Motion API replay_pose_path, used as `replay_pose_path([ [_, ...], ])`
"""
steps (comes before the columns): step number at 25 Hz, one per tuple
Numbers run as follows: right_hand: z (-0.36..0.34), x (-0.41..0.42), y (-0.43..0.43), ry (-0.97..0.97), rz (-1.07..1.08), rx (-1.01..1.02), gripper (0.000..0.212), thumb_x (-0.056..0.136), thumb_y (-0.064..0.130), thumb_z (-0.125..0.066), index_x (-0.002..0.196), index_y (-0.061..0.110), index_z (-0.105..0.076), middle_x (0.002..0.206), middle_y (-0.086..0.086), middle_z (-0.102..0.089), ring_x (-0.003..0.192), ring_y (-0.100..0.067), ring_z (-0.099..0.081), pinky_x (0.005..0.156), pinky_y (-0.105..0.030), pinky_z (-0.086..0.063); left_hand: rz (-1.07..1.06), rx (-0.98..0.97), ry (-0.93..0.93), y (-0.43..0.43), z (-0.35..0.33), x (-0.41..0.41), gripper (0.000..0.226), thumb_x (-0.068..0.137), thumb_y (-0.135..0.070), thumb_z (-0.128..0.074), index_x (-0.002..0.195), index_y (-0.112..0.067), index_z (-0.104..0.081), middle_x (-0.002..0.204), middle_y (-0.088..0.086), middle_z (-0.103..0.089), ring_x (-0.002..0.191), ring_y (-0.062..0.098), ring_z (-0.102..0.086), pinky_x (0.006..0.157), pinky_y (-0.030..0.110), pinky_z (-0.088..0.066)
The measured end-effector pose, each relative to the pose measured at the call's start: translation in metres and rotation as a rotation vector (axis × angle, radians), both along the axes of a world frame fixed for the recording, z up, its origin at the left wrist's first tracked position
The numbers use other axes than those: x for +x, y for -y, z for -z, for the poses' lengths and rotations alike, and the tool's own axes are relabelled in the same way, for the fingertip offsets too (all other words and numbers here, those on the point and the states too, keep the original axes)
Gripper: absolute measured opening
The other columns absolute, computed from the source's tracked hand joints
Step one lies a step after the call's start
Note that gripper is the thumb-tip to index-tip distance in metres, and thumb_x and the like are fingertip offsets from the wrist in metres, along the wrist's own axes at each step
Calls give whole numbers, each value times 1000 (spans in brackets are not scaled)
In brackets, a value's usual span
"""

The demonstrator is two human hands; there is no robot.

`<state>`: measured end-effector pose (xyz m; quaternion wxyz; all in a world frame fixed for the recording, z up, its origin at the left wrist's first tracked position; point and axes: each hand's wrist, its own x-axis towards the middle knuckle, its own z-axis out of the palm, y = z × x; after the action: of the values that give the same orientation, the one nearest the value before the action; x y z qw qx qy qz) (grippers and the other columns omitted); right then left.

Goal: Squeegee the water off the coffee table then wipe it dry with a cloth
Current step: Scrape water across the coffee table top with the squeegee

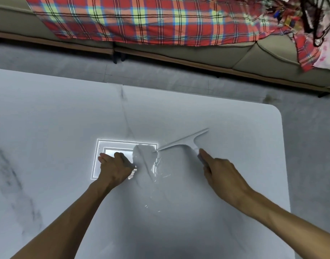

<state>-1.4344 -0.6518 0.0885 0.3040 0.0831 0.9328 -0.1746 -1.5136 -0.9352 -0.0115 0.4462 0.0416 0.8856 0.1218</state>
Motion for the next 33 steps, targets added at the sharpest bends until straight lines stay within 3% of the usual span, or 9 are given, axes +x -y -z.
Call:
replay_pose_path([
  [1, -1, -11, -6, -88, 34, -14, 54, 98, 18, -44, 150, 24, -29, 95, -13, -66, 87, -32, -64, 79, -35, -51, 37, 20, -94, 2, 3, 5, 50, 96, -2, -21, 76, 15, -63, 68, 22, -56, 64, 46, -63, 58, 55, -55],
  [5, 19, -88, -16, -253, 182, 57, 42, 98, 12, -41, 140, 14, -37, 101, -24, -64, 92, -43, -59, 73, -34, -43, -181, 2, -53, 0, 2, 41, 52, 81, -20, -53, 127, 5, -48, 143, 23, -33, 126, 41, -43, 102, 51, -40],
  [8, 33, -114, -12, -107, 326, 55, 45, 94, 9, -33, 139, 15, -34, 114, -26, -57, 98, -42, -56, 74, -40, -47, -226, 113, -42, -6, 11, 58, 66, 71, -28, -44, 129, 3, -46, 146, 23, -28, 131, 40, -37, 106, 49, -37],
  [13, 24, -36, 17, 4, 266, 40, 61, 98, 15, -36, 154, 20, -11, 113, -23, -57, 102, -39, -55, 83, -36, -44, 30, -123, -80, -11, 16, 59, 51, 81, -11, -25, 129, -2, -39, 124, 19, -45, 132, 47, -30, 115, 46, -19],
  [17, 0, 19, 26, 157, 259, -16, 64, 98, 19, -39, 154, 26, -9, 107, -13, -62, 95, -29, -60, 80, -31, -49, -223, -21, 22, -11, 7, 52, 47, 88, -2, -30, 134, 5, -34, 134, 27, -40, 130, 50, -30, 113, 51, -22],
  [21, 2, -25, -3, -90, 193, 69, 51, 97, 20, -41, 147, 21, -29, 115, -23, -63, 100, -40, -61, 82, -35, -47, -239, 80, 77, -7, -3, 38, 33, 73, -1, -72, 104, 10, -67, 92, 31, -60, 81, 51, -63, 76, 62, -53],
  [25, 18, -95, -20, -155, 226, 19, 18, 96, 14, -35, 113, 19, -38, 98, -21, -58, 79, -36, -53, 69, -38, -46, -324, 58, 62, -7, 3, 50, 43, 88, -7, -51, 130, 0, -45, 144, 29, -27, 137, 47, -27, 110, 49, -30],
  [30, 39, -46, 0, -126, 141, 24, 57, 96, 14, -39, 150, 17, -22, 110, -26, -61, 98, -43, -58, 83, -41, -47, -113, 34, 35, -6, 16, 51, 35, 90, -5, -41, 125, 1, -38, 145, 31, -25, 142, 53, -3, 113, 50, -26],
  [33, 35, 21, 11, -38, 14, -6, 65, 97, 17, -40, 155, 24, -10, 98, -16, -62, 90, -33, -61, 80, -37, -50, -95, 38, -4, -9, 10, 52, 31, 91, -9, -45, 121, 1, -42, 136, 28, -32, 140, 46, -16, 107, 43, -32],
])
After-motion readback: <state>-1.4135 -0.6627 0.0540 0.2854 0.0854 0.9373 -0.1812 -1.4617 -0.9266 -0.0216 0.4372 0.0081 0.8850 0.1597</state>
